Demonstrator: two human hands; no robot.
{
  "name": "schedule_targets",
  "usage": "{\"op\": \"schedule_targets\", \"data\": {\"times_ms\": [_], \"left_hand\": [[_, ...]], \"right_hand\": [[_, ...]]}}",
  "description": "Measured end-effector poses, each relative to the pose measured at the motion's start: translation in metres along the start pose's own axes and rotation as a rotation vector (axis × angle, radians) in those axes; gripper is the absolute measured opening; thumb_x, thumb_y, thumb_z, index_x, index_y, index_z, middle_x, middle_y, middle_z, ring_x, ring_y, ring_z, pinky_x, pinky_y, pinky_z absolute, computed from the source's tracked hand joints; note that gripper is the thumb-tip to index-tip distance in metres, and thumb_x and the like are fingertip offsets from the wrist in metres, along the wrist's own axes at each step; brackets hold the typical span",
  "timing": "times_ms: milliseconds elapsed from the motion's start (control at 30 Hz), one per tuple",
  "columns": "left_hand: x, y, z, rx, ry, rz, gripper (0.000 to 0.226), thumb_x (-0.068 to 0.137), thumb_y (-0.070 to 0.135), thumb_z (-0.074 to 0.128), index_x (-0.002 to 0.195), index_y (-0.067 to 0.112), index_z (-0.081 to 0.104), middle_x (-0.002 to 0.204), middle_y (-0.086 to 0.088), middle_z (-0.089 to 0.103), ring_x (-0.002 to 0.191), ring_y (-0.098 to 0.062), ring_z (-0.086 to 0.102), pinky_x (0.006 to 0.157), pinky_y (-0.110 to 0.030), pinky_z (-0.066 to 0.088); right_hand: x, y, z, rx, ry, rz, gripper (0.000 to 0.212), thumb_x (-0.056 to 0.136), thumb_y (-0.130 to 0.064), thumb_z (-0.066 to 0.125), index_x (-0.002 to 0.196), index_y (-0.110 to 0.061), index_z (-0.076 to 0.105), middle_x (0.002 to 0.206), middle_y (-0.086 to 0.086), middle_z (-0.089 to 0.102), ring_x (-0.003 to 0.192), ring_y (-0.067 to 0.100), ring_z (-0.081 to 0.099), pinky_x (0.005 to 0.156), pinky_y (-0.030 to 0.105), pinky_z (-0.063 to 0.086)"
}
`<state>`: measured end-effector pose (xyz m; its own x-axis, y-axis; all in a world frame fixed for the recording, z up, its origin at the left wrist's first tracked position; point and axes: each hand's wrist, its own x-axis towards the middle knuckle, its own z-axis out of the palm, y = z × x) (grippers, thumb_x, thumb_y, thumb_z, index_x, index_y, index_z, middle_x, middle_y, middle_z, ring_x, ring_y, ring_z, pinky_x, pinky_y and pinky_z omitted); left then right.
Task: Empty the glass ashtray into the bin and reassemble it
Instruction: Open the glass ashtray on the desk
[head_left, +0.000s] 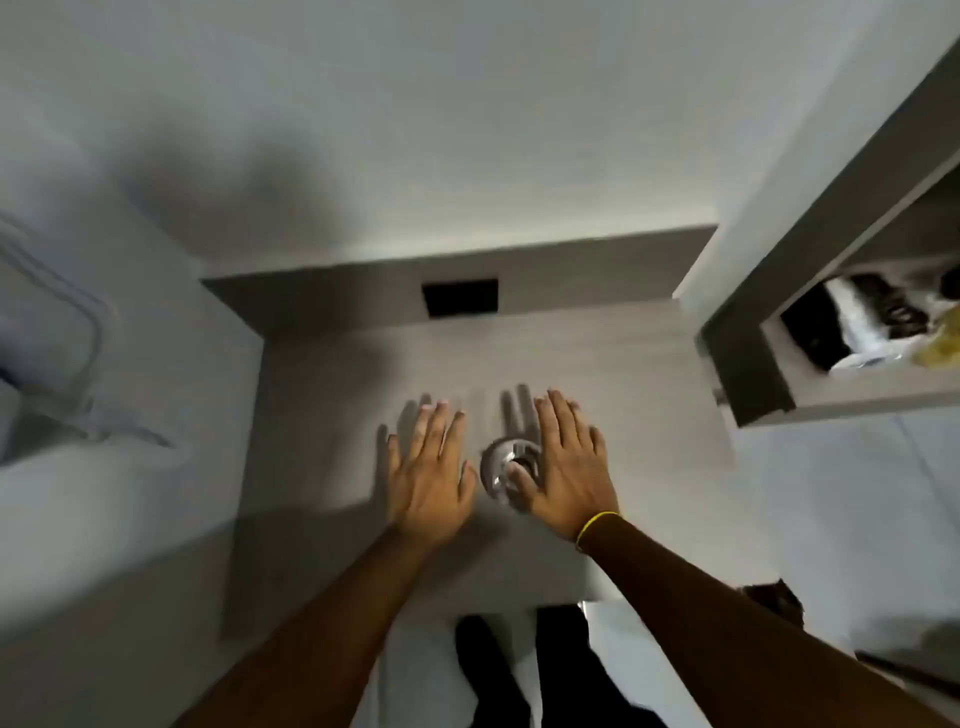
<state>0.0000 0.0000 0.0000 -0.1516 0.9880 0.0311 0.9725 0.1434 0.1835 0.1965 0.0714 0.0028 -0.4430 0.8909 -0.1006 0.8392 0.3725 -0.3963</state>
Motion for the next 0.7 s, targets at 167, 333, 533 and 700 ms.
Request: {"op": "schedule_targets", "data": {"times_ms": [167,333,533,700], "left_hand": [[-0.056,-0.001,0.073,-0.052,-0.203,-0.138,0.066,0.1,0.036,0.048,0.161,0.011,0.047,0.173,-0.016,0.038,0.161,-0.037,0.034,0.119,-0.073,0.033],[-0.067,-0.01,0.103,-0.001,-0.21,-0.097,0.072,0.101,0.043,0.043,0.167,0.016,0.036,0.178,-0.015,0.027,0.165,-0.037,0.023,0.124,-0.071,0.018],[-0.066,-0.01,0.105,-0.044,-0.181,-0.12,0.072,0.101,0.046,0.045,0.167,0.018,0.036,0.179,-0.012,0.025,0.166,-0.035,0.019,0.127,-0.07,0.014],[-0.068,-0.014,0.11,-0.063,-0.151,-0.11,0.072,0.102,0.051,0.042,0.166,0.02,0.037,0.178,-0.013,0.029,0.166,-0.035,0.021,0.126,-0.07,0.014]], "right_hand": [[-0.038,0.029,0.06,0.051,-0.107,0.113,0.106,0.092,-0.077,0.047,0.169,-0.014,0.012,0.18,0.008,0.009,0.164,0.031,0.016,0.123,0.057,0.032],[-0.045,0.035,0.073,0.06,-0.108,0.128,0.112,0.087,-0.076,0.055,0.169,-0.015,0.01,0.179,0.007,0.011,0.165,0.028,0.014,0.125,0.055,0.026],[-0.026,0.019,0.067,0.041,-0.141,0.099,0.118,0.075,-0.065,0.068,0.168,-0.017,0.014,0.179,0.008,0.012,0.162,0.033,0.02,0.117,0.057,0.031],[0.009,-0.002,0.05,-0.065,-0.203,-0.02,0.107,0.068,-0.055,0.069,0.161,-0.018,0.032,0.171,0.01,0.029,0.155,0.034,0.032,0.108,0.052,0.041]]}}
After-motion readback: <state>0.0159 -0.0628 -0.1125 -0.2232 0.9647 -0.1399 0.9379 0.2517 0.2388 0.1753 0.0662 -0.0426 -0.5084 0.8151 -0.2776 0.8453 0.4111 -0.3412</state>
